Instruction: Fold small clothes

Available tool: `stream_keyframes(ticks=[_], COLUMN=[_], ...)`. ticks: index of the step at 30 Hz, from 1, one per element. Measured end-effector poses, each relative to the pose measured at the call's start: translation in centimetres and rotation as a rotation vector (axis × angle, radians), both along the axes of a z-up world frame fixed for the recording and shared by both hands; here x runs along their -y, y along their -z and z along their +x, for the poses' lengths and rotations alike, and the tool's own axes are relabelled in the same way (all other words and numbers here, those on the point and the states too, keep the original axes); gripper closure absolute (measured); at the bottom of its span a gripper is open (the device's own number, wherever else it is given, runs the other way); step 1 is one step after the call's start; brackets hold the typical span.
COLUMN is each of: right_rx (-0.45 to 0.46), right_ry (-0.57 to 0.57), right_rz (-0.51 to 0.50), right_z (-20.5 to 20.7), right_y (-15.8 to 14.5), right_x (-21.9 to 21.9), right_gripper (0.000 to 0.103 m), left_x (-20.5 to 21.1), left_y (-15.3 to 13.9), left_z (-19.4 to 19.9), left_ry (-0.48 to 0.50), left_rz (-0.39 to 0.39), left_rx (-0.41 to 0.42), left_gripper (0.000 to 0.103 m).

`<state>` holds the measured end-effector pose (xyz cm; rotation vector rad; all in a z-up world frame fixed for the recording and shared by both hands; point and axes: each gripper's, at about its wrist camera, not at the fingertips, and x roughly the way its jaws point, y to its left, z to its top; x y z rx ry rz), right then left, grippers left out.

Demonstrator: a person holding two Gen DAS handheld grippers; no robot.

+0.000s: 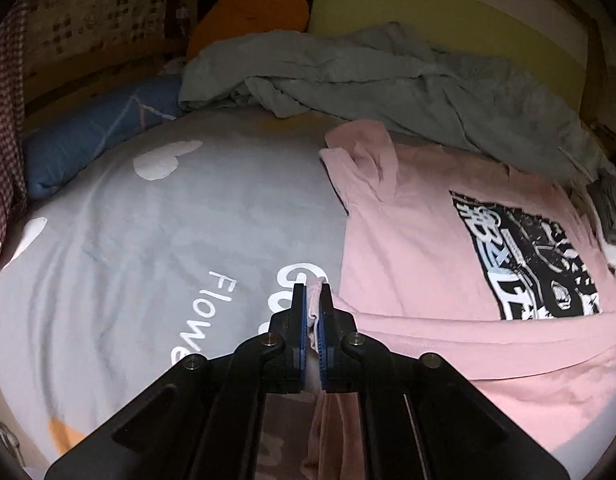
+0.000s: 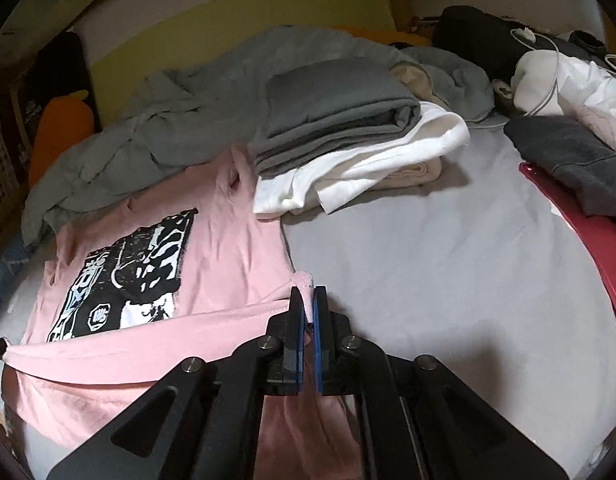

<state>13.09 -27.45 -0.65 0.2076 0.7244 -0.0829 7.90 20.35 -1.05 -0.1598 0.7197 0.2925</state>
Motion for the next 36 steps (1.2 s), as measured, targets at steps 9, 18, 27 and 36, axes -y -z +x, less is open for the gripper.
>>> stream_keyframes(ticks=[9, 18, 27, 36], right_rx=[-0.043, 0.052, -0.239, -0.25], right_ry=[0.024, -0.071, -0.482, -0.427], right_rz=[0.159, 0.141, -0.089, -0.246], right_z=[2.7, -0.2, 0.8, 6.3], right_y=[-0.1, -3.2, 0.5, 1.3], right_x=[2.5, 2.6, -8.9, -10.6], right_gripper=[0.097, 0.072, 0.072, 0.072], left_x=[-1.9, 2.8, 10.5, 10.5], left_y=[-0.3, -4.4, 1.0, 1.1], left_z=[1.7, -3.4, 1.4, 8.2], left_ry=[-0.056, 0.201, 0.494, 0.426], left_rz=[-0.036, 0.087, 0.052, 0.118], left_rx=[-0.024, 0.099, -0.335, -0.288], left_gripper=[0.062, 0.052, 0.065, 0.065])
